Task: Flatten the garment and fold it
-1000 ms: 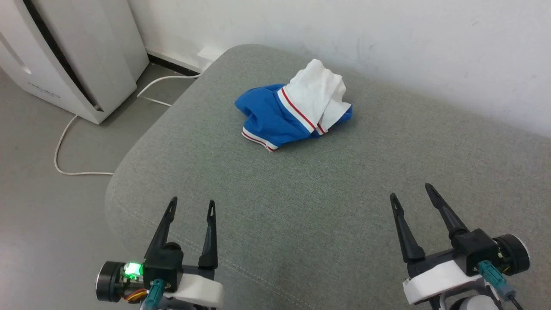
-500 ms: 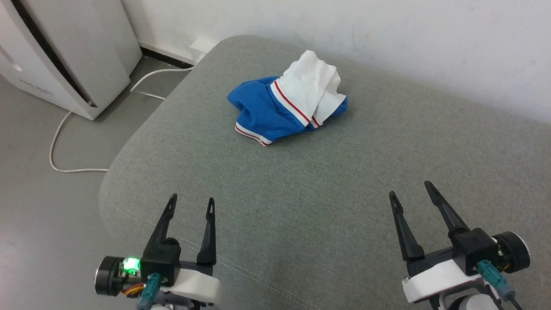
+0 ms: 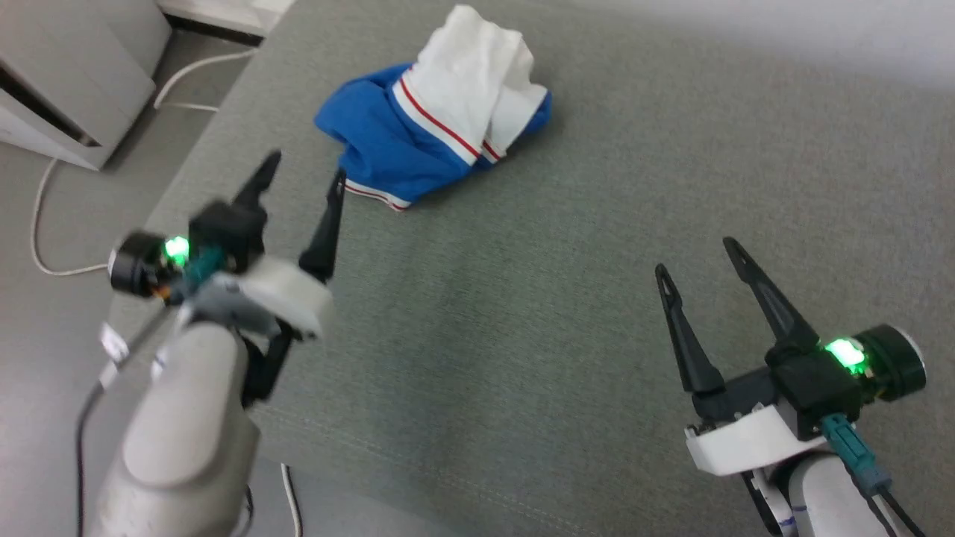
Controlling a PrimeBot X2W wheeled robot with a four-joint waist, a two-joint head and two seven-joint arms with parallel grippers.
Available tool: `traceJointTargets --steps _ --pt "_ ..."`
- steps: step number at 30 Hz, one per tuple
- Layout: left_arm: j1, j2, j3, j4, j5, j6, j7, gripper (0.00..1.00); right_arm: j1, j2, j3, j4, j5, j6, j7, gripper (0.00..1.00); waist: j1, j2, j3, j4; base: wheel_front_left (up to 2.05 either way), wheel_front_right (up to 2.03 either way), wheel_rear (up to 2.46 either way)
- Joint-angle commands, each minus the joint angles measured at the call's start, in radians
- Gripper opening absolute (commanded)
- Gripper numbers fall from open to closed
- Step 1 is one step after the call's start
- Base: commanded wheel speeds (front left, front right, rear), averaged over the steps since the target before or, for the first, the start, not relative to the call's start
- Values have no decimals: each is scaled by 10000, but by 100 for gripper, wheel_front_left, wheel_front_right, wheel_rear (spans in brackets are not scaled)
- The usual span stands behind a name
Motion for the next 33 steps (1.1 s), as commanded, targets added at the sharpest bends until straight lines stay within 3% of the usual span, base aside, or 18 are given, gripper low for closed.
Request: traceJointTargets --steps 1,8,15,20,28,29,30,33 --pt "-632 165 3 329 -210 -191 364 100 -238 -65 84 -208 -43 -21 85 100 -2 0 1250 -1049 0 0 0" --pt "-3356 1283 -463 2116 -1232 -494 2735 100 -772 -125 513 -1036 -62 -21 348 100 -2 0 2376 -2018 0 0 0" --pt "-4993 2502 -2487 2990 -3547 -505 4844 100 -1088 -97 674 -1485 -17 -21 390 100 -2 0 3074 -2632 0 0 0" --pt "-5657 3248 -3459 3290 -4632 -506 5710 100 -1178 -79 681 -1601 -29 -21 374 100 -2 0 3402 -2865 0 0 0" --pt "-5903 3544 -4367 4087 -5556 -507 6575 100 -1223 -71 625 -1674 -55 -21 331 100 -2 0 3594 -2938 0 0 0" --pt "-5857 3525 -4495 4133 -5777 -507 6779 28 -1224 -72 611 -1660 -56 -21 327 100 -2 0 3583 -2932 0 0 0" --pt "-5823 3518 -4615 4121 -5978 -507 6922 0 -1223 -71 594 -1647 -59 -21 323 100 -2 0 3567 -2922 0 0 0" --pt "-5778 3597 -4785 4088 -6427 -507 6920 0 -1216 -61 507 -1594 -55 -21 314 100 -2 0 3441 -2865 0 0 0"
